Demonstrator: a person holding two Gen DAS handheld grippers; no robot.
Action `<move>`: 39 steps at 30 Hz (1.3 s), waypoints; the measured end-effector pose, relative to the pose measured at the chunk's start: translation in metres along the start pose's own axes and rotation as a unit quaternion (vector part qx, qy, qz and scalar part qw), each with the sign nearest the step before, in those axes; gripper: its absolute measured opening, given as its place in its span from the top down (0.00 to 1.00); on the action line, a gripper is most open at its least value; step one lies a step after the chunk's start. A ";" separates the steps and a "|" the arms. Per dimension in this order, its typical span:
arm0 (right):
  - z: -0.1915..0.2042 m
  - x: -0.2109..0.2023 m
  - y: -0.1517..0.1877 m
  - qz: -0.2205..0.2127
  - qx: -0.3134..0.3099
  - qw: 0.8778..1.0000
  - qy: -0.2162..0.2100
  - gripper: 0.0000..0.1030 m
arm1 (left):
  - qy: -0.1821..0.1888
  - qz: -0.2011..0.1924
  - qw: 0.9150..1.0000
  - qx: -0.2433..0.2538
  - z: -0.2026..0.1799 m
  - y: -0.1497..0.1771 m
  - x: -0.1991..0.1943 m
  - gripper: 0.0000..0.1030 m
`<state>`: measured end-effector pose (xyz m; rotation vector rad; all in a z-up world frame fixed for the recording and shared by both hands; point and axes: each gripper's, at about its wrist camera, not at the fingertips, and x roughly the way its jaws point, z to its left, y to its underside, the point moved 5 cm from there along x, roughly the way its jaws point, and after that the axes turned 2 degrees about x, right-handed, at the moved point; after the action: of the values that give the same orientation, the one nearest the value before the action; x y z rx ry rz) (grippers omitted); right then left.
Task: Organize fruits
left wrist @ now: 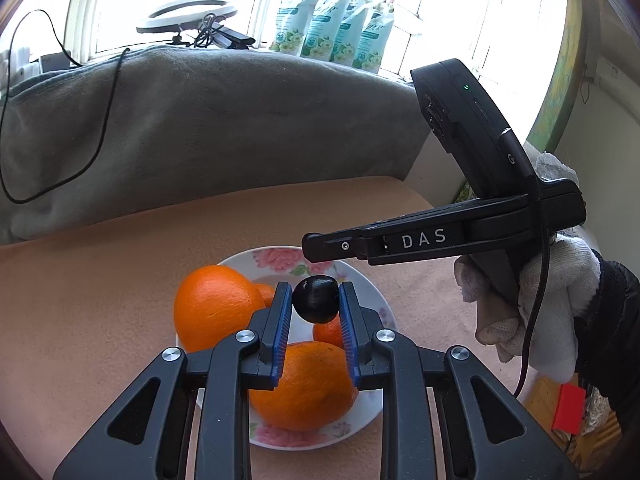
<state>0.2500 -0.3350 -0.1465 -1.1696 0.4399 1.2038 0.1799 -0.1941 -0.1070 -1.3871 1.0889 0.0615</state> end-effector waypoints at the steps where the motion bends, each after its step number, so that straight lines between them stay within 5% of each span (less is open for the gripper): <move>1: 0.000 0.000 0.000 0.001 -0.001 1.000 0.000 0.77 | -0.001 0.000 1.000 0.002 0.000 0.000 0.000 0.78; 3: -0.001 0.000 0.000 0.001 -0.001 1.000 0.004 0.74 | -0.003 0.000 1.000 0.004 -0.001 0.000 0.001 0.78; 7: -0.002 -0.003 -0.002 -0.011 0.004 1.000 0.002 0.43 | -0.006 0.004 1.000 0.008 -0.001 0.001 0.002 0.77; 13: -0.006 -0.013 -0.005 -0.027 0.014 1.000 0.004 0.39 | -0.012 -0.004 1.000 0.012 -0.002 0.000 -0.002 0.48; 39: 0.020 -0.045 0.010 -0.082 -0.022 0.995 0.052 0.36 | -0.043 -0.026 0.999 -0.004 0.013 0.003 -0.038 0.42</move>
<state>0.2185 -0.3403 -0.1074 -1.2849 0.3889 1.0184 0.1646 -0.1621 -0.0879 -1.4068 0.9821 0.0873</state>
